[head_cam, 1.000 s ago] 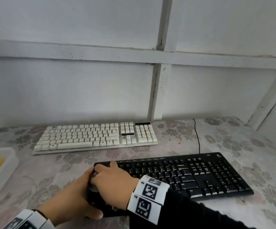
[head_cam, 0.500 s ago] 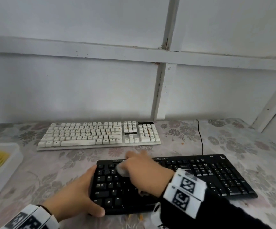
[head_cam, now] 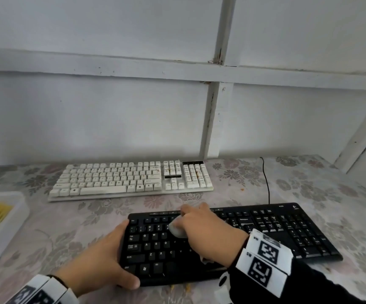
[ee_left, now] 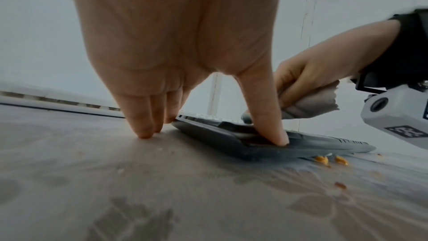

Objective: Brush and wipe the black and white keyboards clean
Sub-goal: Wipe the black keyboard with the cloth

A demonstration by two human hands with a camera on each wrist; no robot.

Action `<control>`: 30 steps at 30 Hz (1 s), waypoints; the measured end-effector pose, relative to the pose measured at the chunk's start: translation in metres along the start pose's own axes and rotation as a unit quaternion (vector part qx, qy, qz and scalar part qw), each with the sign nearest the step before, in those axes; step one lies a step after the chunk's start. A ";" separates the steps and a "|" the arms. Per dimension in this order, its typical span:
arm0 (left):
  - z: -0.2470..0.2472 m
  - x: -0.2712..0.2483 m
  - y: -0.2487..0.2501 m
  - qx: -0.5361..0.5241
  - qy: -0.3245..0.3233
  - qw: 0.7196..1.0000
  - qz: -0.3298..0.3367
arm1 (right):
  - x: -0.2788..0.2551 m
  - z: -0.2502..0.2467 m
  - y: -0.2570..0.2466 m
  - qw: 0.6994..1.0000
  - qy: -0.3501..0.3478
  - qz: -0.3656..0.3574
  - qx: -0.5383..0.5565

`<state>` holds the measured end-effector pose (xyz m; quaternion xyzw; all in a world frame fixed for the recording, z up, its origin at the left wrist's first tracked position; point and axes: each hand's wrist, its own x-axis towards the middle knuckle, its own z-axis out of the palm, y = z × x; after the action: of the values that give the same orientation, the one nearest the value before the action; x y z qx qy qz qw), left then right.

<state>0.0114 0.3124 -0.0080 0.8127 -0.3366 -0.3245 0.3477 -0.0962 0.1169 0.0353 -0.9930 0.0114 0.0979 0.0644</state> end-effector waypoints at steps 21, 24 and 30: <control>-0.002 -0.004 0.006 -0.016 -0.011 1.000 -0.008 | -0.082 -0.010 0.102 0.965 0.013 0.251 -0.076; -0.002 -0.004 0.008 -0.009 -0.014 1.000 -0.014 | -0.078 -0.018 0.097 0.973 0.032 0.217 -0.068; -0.002 -0.003 0.004 -0.005 -0.018 1.000 -0.012 | -0.040 0.005 0.057 0.993 0.033 0.111 0.016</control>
<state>0.0098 0.3130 -0.0027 0.8089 -0.3311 -0.3454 0.3418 -0.1380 0.0618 0.0309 -0.9872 0.1248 0.0718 0.0684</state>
